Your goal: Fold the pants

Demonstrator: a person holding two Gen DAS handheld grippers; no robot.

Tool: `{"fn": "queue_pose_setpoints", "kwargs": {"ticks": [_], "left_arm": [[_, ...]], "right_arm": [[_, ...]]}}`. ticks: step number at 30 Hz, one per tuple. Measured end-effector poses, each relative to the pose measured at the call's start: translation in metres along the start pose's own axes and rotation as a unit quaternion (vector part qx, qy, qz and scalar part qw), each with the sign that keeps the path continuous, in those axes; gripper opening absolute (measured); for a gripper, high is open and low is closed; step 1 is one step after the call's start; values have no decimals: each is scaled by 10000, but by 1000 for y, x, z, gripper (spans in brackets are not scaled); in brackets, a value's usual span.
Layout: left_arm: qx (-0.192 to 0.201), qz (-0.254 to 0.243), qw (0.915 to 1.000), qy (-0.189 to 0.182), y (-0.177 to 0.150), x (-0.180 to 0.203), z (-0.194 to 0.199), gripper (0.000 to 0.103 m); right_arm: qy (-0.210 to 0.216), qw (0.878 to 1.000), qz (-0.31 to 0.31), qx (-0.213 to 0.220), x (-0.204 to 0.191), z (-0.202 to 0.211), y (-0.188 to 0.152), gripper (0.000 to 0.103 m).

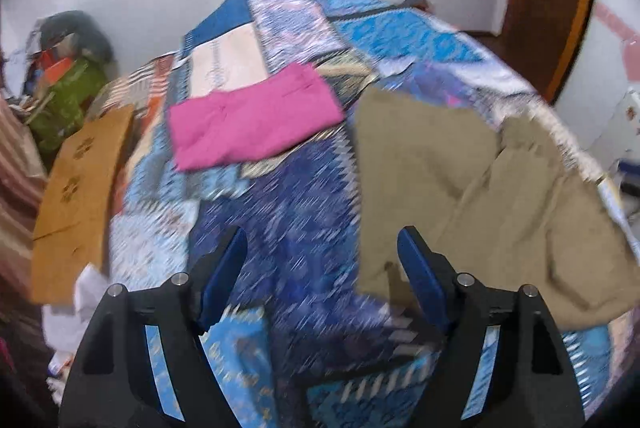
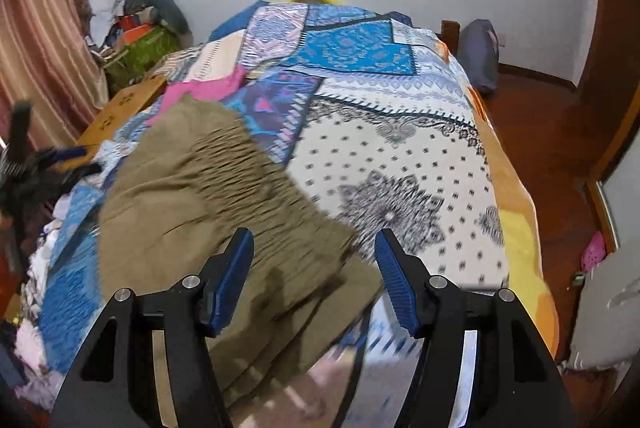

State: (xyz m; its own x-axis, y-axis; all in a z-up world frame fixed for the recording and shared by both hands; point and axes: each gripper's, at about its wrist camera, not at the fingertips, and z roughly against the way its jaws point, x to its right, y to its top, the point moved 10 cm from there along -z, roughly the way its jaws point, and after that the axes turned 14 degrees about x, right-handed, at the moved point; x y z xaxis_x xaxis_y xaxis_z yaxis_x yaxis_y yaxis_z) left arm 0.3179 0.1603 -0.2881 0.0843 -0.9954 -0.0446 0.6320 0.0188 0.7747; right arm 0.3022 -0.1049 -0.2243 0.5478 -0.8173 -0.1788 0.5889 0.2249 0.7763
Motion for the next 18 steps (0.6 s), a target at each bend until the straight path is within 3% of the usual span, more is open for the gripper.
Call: {"fn": "queue_pose_setpoints", "kwargs": {"ticks": [3,6,8,10,12,16,18], "left_arm": [[-244,256,9978,-557,4,16,-23,79],[-687,407,9940,-748,-4,24,-56,78],[-856,327,9934,-691,-10,27,-71,64],[-973,360,9918,-748,-13,31,-81,44],[-935,444,9914,-804,-10,34,-81,32],[-767,70,9958,-487,-7,34,-68,6],[-715,-134,9970,-252,-10,28,-58,2]], "right_arm": [[-27,10000,-90,-8,-11,5,-13,59],[43,9985,-524,-142,-19,5,-37,59],[103,9960,-853,-261,-21,4,-53,59],[104,9943,-1017,-308,-21,3,-65,59],[139,9930,-1122,-332,-19,1,-68,59],[98,9964,-750,-381,-16,-8,-62,59],[48,9982,-437,-419,-14,-16,-57,59]]}}
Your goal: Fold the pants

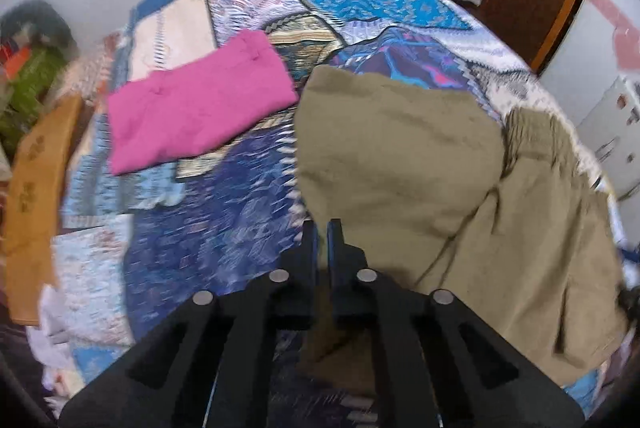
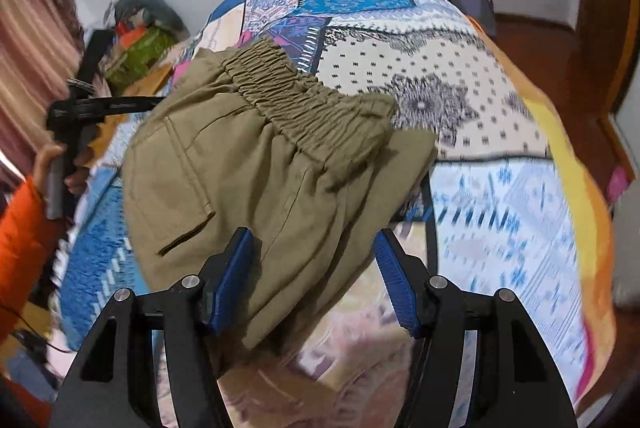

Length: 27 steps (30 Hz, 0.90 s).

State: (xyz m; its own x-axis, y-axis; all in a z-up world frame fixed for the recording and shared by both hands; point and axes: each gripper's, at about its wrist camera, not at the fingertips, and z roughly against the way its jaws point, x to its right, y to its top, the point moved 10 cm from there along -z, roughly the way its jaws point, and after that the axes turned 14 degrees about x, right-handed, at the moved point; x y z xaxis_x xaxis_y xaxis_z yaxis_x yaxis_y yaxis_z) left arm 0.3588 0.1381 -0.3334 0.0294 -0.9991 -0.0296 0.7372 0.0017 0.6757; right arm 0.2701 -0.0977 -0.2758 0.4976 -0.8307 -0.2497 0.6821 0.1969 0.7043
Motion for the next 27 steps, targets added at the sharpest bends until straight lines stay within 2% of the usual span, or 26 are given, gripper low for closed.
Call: {"fn": "queue_pose_setpoints", "kwargs": {"ticks": [2,4,8,11,14,16,21,25,27], "left_arm": [[28,-100,9997,203,-10,-11,10,0],[-81,13,9993,369,-27,-29,18,0],[-221,373,9988,206,-51,-49,29,0],[-107,521,9985,150,-48,-57,41,3],[25,674,9977,28,-31,-55,43,17],[110,727,9973,-33,-19,-50,39,34],[85,624,9975,-308,-2,-22,18,37],[-86,391,9990,-185,-12,-10,0,39],[27,351,9994,-60,-14,-12,0,47]], "right_arm": [[-76,9996,277,-23,4,-9,7,59],[-174,9989,431,-12,10,-15,11,59],[-135,9991,392,-85,19,-30,18,59],[-199,9993,316,-62,25,-37,21,59],[-99,9999,78,-58,28,-42,19,59],[-91,9999,69,-74,31,-46,22,59],[-94,9989,410,-210,33,-63,35,59],[-54,9979,578,-274,37,-80,47,59],[-113,9976,641,-246,40,-88,53,59]]}}
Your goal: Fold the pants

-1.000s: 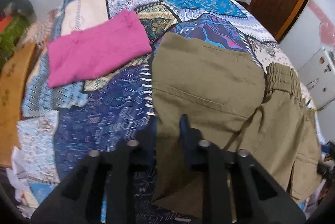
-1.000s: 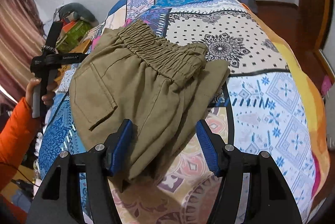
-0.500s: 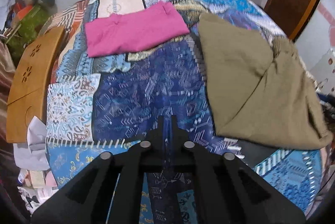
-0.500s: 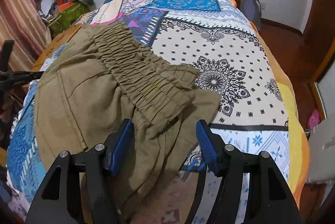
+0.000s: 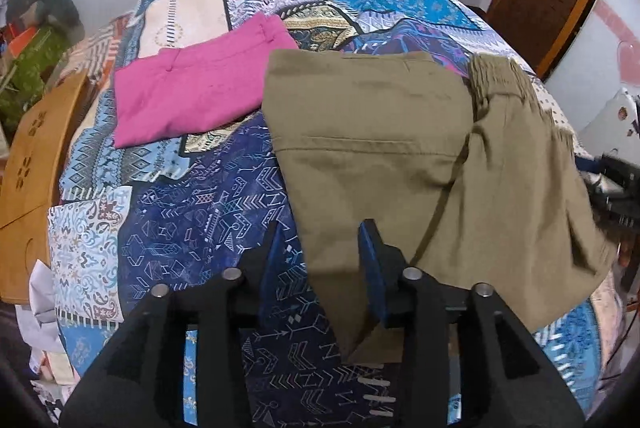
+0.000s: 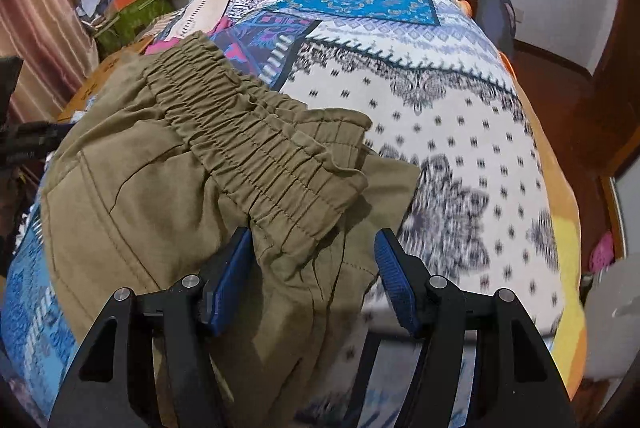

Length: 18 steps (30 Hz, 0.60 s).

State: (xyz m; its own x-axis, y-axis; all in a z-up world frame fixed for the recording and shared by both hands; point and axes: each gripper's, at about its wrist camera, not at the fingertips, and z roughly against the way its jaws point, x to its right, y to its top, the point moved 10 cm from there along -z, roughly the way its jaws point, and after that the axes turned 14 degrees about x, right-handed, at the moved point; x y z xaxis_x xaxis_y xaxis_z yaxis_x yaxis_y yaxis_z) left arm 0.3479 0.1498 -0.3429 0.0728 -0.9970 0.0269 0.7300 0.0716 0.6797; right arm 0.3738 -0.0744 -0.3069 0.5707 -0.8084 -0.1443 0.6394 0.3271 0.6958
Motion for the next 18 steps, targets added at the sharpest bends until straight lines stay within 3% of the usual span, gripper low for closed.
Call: {"fn": "queue_pose_setpoints", "kwargs": {"ticks": [7,13,18], "left_arm": [[259,-310,9991,108,15,2,27,50],[903,-306,9942,-491,61,46,67,50],[1044,-629,9885,-897,73,101,64,47]], "right_arm": [[-120,9999,50,12,4,6,15,59],[168,9974,66,699,-21,50,40,59],[698,9942,256,773,-66,59,43,60]]}}
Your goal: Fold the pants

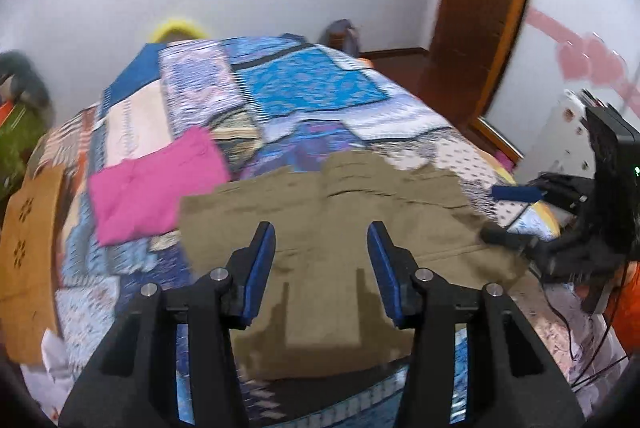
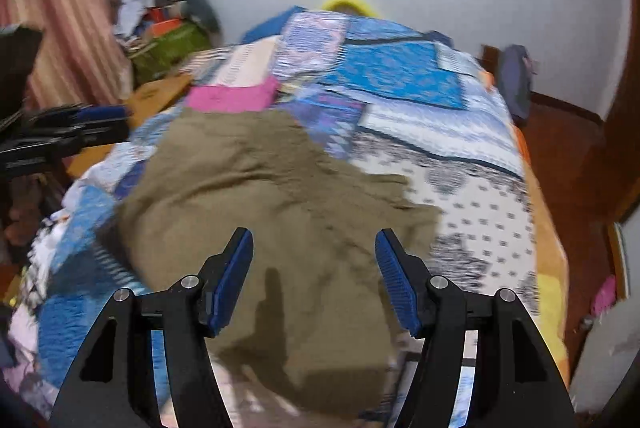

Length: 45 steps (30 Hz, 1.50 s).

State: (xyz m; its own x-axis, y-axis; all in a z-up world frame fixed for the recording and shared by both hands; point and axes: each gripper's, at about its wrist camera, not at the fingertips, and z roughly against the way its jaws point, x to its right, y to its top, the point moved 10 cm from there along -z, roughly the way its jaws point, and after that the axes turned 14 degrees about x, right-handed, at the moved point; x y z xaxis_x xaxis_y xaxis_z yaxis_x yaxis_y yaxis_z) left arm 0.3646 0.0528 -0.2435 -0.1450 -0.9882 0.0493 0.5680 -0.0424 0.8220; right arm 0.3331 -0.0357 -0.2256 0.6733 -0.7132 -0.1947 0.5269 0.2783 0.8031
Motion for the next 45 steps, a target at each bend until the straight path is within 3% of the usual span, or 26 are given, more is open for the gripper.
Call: {"fn": "queue_pose_setpoints", "kwargs": {"ticks": [4,8,14,20,27,31,34,38,42,45], "left_arm": [[-234,-172,9992,-265,-17,27,-24,44],[-780,-94,9967,-201,-51,24,-57,41],[-826,445,9944,-486,-64,4,-54,42],[-819,397,9955,-259,-84,-12,-26,43],[-842,529,9947,275,-107,-40,4,43],[-944,711,9922,392,-117,-57,17,44],[-978,749,9915,431,-117,-64,24,46],[-958,320,9898,1002,-114,-82,32,46],[-808,603,9896,1027,-102,-103,37,46],[-675,924,9890,941,-89,-112,32,53]], "right_arm": [[277,9990,-163,-316,-18,-20,-24,60],[288,9976,-433,-465,-13,-31,-48,60],[114,9961,-784,-401,10,-4,-62,57],[-315,9968,-612,-411,21,22,-77,57],[-493,9903,-1188,-527,39,38,-100,57],[-746,9904,-960,-663,44,49,-103,57],[-893,9903,-899,-573,51,60,-95,58],[-1099,9895,-861,-361,60,73,-81,59],[-1141,9885,-945,-314,64,71,-75,60],[-1147,9870,-1072,-336,67,62,-74,64]]}}
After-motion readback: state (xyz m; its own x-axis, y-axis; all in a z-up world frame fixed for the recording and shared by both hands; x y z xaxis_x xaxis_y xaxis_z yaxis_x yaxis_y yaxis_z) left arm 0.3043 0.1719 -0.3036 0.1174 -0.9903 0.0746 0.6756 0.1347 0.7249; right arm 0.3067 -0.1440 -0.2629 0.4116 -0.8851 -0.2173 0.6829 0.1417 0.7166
